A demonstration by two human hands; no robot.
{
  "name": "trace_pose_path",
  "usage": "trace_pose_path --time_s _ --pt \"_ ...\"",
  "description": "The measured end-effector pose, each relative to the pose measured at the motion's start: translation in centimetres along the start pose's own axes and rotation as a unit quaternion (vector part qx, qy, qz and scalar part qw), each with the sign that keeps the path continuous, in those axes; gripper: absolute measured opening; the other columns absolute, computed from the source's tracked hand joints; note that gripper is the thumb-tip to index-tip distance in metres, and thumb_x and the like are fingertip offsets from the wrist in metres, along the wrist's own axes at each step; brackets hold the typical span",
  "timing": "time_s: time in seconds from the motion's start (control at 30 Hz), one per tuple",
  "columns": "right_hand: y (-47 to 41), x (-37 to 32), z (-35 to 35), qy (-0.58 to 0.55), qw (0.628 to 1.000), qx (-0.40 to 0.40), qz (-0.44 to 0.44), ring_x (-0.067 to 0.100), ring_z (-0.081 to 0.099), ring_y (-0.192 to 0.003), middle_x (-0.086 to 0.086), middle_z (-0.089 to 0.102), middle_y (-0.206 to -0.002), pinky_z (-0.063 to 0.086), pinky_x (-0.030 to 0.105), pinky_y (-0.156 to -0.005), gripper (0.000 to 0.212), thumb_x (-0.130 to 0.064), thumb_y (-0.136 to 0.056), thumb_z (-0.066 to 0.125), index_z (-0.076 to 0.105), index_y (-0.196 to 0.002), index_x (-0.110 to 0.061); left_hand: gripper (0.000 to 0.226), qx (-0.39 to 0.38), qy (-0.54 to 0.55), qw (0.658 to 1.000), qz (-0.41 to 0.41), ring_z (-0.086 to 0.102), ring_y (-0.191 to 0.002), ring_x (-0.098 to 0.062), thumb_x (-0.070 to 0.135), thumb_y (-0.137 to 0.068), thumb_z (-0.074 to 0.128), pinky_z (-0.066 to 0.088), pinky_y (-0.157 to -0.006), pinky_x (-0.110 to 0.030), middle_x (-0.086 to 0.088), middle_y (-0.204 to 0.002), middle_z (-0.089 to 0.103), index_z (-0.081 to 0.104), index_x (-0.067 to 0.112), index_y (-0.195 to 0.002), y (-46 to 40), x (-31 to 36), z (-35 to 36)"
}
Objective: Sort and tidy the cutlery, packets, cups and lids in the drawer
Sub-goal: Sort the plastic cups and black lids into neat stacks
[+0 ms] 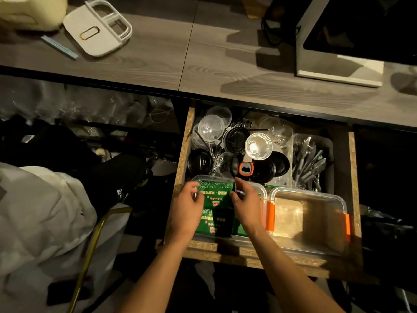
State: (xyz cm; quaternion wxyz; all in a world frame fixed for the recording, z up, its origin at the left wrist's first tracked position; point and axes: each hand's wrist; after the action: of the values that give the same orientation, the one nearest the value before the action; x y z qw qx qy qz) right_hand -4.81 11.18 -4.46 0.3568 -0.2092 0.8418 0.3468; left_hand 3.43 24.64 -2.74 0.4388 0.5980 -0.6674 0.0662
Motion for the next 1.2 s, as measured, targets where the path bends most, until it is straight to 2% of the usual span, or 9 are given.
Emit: trace_pose_path --time_s 0.1,0.33,0.47,0.6,0.73,0.87,0.97,1.07,1.2 --pt "0.4 0.4 0.0 0.024 0.997 0.056 -0.038 0.017 0.051 -0.124 0.003 0.058 -0.132 0.039 0.035 -0.110 0.043 -0.005 -0.091 0.061 0.058 -0.133 -0.014 0.029 -0.057 -0.041 0.997 0.032 0.065 -0.093 -0.008 0.026 -0.104 0.049 0.043 -0.067 -0.012 0.009 -0.121 0.063 0.060 0.024 -0.130 0.2 0.6 0.6" --pt "1.0 0.7 1.8 -0.099 0.991 -0.040 0.084 0.013 0.055 -0.120 0.001 0.062 -0.131 0.043 0.037 -0.109 0.033 -0.022 -0.101 0.050 0.061 -0.131 -0.015 0.040 -0.125 -0.026 0.992 0.023 0.043 -0.135 -0.017 0.043 -0.103 0.044 0.032 -0.115 -0.044 0.003 -0.136 0.058 0.061 0.021 -0.132 -0.6 0.4 2.5" --pt "0.3 -0.2 0.9 -0.146 0.986 0.009 0.083 0.012 0.062 -0.104 -0.008 0.069 -0.107 0.052 0.036 -0.096 0.021 -0.024 -0.100 0.052 0.067 -0.114 -0.022 0.037 -0.104 -0.003 0.994 0.046 0.058 -0.110 -0.009 0.048 -0.100 0.041 0.046 -0.102 -0.043 0.011 -0.117 0.065 0.066 0.028 -0.118 -0.6 1.0 2.7" --pt "-1.5 -1.5 -2.3 -0.172 0.978 0.113 0.027 0.009 0.064 -0.103 -0.004 0.070 -0.108 0.050 0.026 -0.091 0.024 -0.016 -0.097 0.055 0.067 -0.117 -0.014 0.021 -0.129 0.076 0.986 0.073 0.060 -0.094 -0.003 0.043 -0.102 0.045 0.051 -0.083 -0.028 0.021 -0.104 0.062 0.061 0.037 -0.114 -0.9 3.7 2.8" --pt "-5.9 -1.4 -4.9 -0.107 0.978 0.180 0.006 0.013 0.064 -0.102 -0.004 0.068 -0.109 0.051 0.031 -0.092 0.029 -0.019 -0.091 0.057 0.066 -0.118 -0.012 0.031 -0.173 0.161 0.970 0.054 0.054 -0.105 0.005 0.040 -0.103 0.045 0.047 -0.099 -0.029 0.031 -0.108 0.052 0.059 0.030 -0.129 -2.5 7.2 3.8" --pt "-10.7 -0.5 -6.0 -0.027 0.981 0.188 0.048 0.024 0.057 -0.120 0.008 0.064 -0.127 0.047 0.042 -0.104 0.049 -0.029 -0.089 0.061 0.057 -0.134 -0.010 0.046 -0.209 0.192 0.959 0.020 0.054 -0.120 -0.008 0.059 -0.091 0.048 0.043 -0.110 -0.042 0.022 -0.115 0.058 0.057 0.035 -0.130 -4.6 9.6 5.8" --pt "-13.4 1.0 -6.0 0.028 0.985 0.153 0.069 0.031 0.063 -0.107 0.007 0.069 -0.113 0.053 0.047 -0.091 0.067 -0.057 -0.076 0.056 0.059 -0.130 -0.016 0.048 -0.216 0.231 0.948 -0.016 0.048 -0.126 -0.011 0.050 -0.097 0.047 0.038 -0.114 -0.042 0.005 -0.139 0.054 0.050 0.029 -0.140 -5.2 10.9 7.0" --pt "-14.9 3.1 -5.6 0.073 0.987 0.130 0.060 0.027 0.063 -0.096 0.001 0.069 -0.098 0.054 0.046 -0.084 0.042 -0.055 -0.074 0.060 0.073 -0.095 -0.021 0.048 -0.202 0.228 0.952 -0.028 0.048 -0.128 -0.013 0.047 -0.100 0.047 0.039 -0.112 -0.040 0.001 -0.143 0.050 0.046 0.027 -0.144 -5.3 11.5 7.5" --pt "-12.4 0.7 -7.8 -0.021 0.991 0.132 0.017 0.013 0.065 -0.090 -0.003 0.069 -0.092 0.055 0.028 -0.080 0.009 -0.022 -0.090 0.067 0.074 -0.094 -0.018 0.057 -0.181 0.233 0.955 -0.034 0.046 -0.125 -0.011 0.043 -0.103 0.046 0.037 -0.109 -0.036 0.008 -0.136 0.047 0.030 0.023 -0.153 -4.8 11.8 7.8"
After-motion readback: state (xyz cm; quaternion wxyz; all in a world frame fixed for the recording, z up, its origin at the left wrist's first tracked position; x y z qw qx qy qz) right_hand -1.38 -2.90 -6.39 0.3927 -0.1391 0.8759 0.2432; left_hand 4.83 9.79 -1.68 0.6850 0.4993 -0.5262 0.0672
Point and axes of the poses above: each hand's wrist, its own y-axis away from the middle knuckle, its own z-axis out of the palm, x = y × z
